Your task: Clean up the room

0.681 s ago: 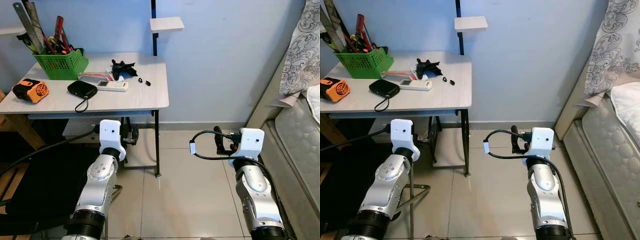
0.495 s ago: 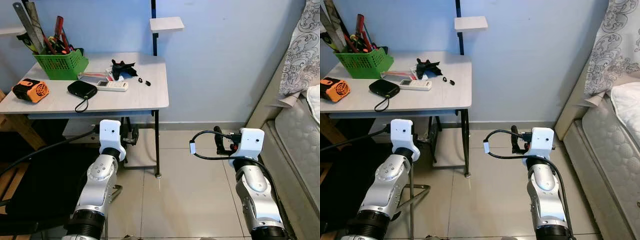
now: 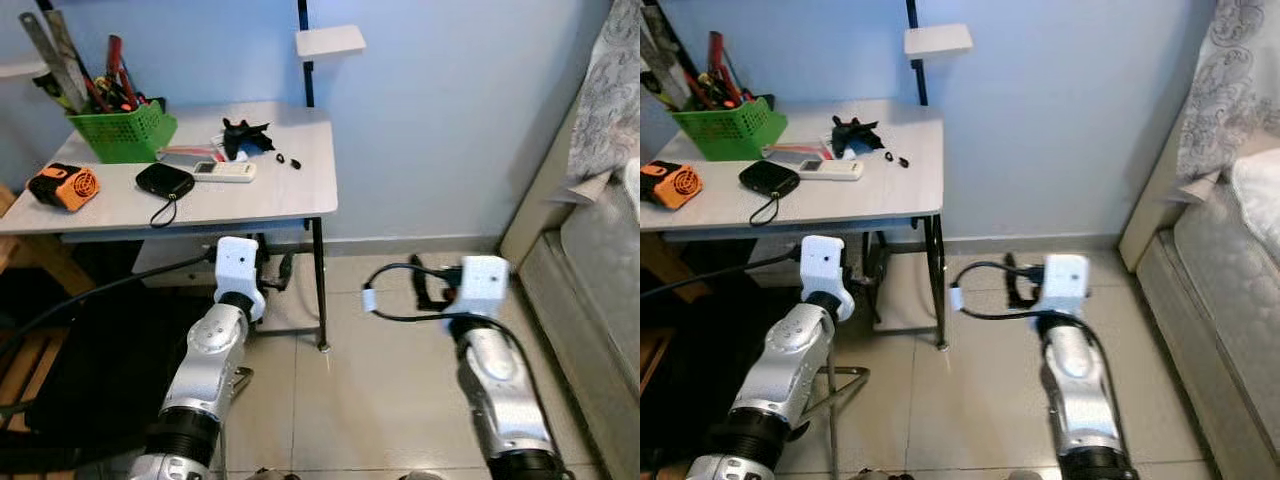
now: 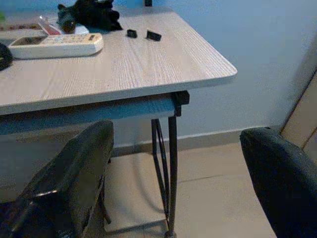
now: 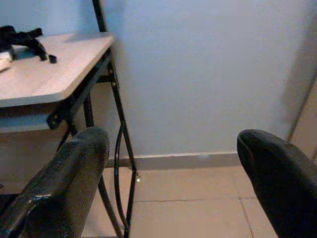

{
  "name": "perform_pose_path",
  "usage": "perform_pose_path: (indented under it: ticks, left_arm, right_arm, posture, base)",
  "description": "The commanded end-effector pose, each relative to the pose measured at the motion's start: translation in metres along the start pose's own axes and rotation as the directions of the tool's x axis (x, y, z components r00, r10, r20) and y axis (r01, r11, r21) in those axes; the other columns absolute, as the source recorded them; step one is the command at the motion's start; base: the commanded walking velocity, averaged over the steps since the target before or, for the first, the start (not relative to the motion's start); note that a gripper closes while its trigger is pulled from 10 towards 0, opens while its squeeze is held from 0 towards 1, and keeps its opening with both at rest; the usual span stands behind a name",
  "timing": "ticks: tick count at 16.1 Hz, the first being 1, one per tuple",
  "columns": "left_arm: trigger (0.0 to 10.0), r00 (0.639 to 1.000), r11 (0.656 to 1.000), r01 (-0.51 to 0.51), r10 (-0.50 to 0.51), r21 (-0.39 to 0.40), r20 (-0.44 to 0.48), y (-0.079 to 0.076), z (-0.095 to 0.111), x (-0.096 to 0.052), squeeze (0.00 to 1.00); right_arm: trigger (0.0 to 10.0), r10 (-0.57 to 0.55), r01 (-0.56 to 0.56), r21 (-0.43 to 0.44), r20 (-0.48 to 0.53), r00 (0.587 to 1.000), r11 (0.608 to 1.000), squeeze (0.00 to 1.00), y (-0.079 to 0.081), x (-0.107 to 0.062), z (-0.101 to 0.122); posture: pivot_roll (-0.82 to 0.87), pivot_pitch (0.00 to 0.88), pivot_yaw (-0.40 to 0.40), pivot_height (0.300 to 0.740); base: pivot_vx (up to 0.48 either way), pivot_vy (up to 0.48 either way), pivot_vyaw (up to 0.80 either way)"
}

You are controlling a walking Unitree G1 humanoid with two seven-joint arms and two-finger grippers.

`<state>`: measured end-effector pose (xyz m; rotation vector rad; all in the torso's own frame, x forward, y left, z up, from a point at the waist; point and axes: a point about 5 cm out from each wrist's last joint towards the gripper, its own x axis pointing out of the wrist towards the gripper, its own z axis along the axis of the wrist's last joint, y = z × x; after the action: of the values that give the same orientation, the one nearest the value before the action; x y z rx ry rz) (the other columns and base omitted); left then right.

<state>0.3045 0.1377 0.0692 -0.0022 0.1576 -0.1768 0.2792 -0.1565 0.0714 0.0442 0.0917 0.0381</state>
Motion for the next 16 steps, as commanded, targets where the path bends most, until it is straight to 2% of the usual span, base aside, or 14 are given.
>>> perform_pose_path:
  ticks: [1, 4, 5, 7, 10, 13, 16]
  left_arm:
    - [10.0, 1.000, 1.000, -0.006, 0.006, 0.001, 0.003, -0.0004, 0.0001, 0.0014, 0.00]
    - [10.0, 1.000, 1.000, -0.007, 0.007, 0.002, 0.008, -0.0020, 0.0014, 0.0030, 0.00]
    - [10.0, 1.000, 1.000, -0.006, 0.006, -0.005, 0.015, -0.0039, 0.0012, 0.0031, 0.00]
    - [10.0, 1.000, 0.999, -0.011, 0.011, -0.032, 0.015, -0.0032, -0.0006, 0.0025, 0.00]
    - [10.0, 0.999, 1.000, 0.019, -0.019, -0.012, 0.028, -0.0015, 0.0030, 0.0053, 0.00]
    - [10.0, 0.999, 0.999, 0.037, -0.037, -0.022, 0.025, -0.0033, 0.0033, 0.0066, 0.00]
    - [10.0, 0.998, 0.998, 0.051, -0.051, -0.022, 0.022, -0.0067, 0.0019, 0.0070, 0.00]
  right_arm:
    - [10.0, -0.001, 0.001, -0.010, 0.005, 1.000, 1.000, 0.00, -0.0018, 0.0031, 0.0021]
    - [10.0, 0.007, -0.008, -0.031, -0.016, 1.000, 0.999, 0.00, -0.0016, 0.0056, -0.0004]
    - [10.0, 0.024, -0.024, -0.071, -0.009, 1.000, 0.997, 0.00, 0.0002, 0.0061, -0.0001]
    - [10.0, 0.028, -0.029, -0.084, -0.012, 1.000, 0.996, 0.00, -0.0002, 0.0044, -0.0020]
    - [10.0, -0.011, 0.010, -0.083, -0.007, 1.000, 0.996, 0.00, -0.0017, 0.0063, -0.0035]
    - [10.0, -0.015, 0.014, -0.082, -0.007, 1.000, 0.997, 0.00, -0.0040, 0.0051, -0.0044]
    - [10.0, 0.014, -0.013, -0.095, 0.004, 1.000, 0.995, 0.00, 0.0012, 0.0060, -0.0024]
  posture:
    - [-0.17, 0.008, 0.103, 0.740]
    - [-0.16, 0.000, 0.093, 0.740]
    - [-0.16, 0.000, 0.090, 0.740]
    - [-0.16, 0.000, 0.087, 0.740]
    - [-0.16, 0.000, 0.099, 0.740]
    - [-0.16, 0.000, 0.102, 0.740]
    - [-0.16, 0.000, 0.100, 0.740]
  base:
    - [0.000, -0.480, 0.00]
    - [0.000, -0.480, -0.24]
    - [0.000, 0.000, -0.73]
    - [0.000, 0.000, -0.73]
    - [0.000, 0.400, -0.73]
    - [0.000, 0.480, -0.70]
    - [0.000, 0.480, -0.70]
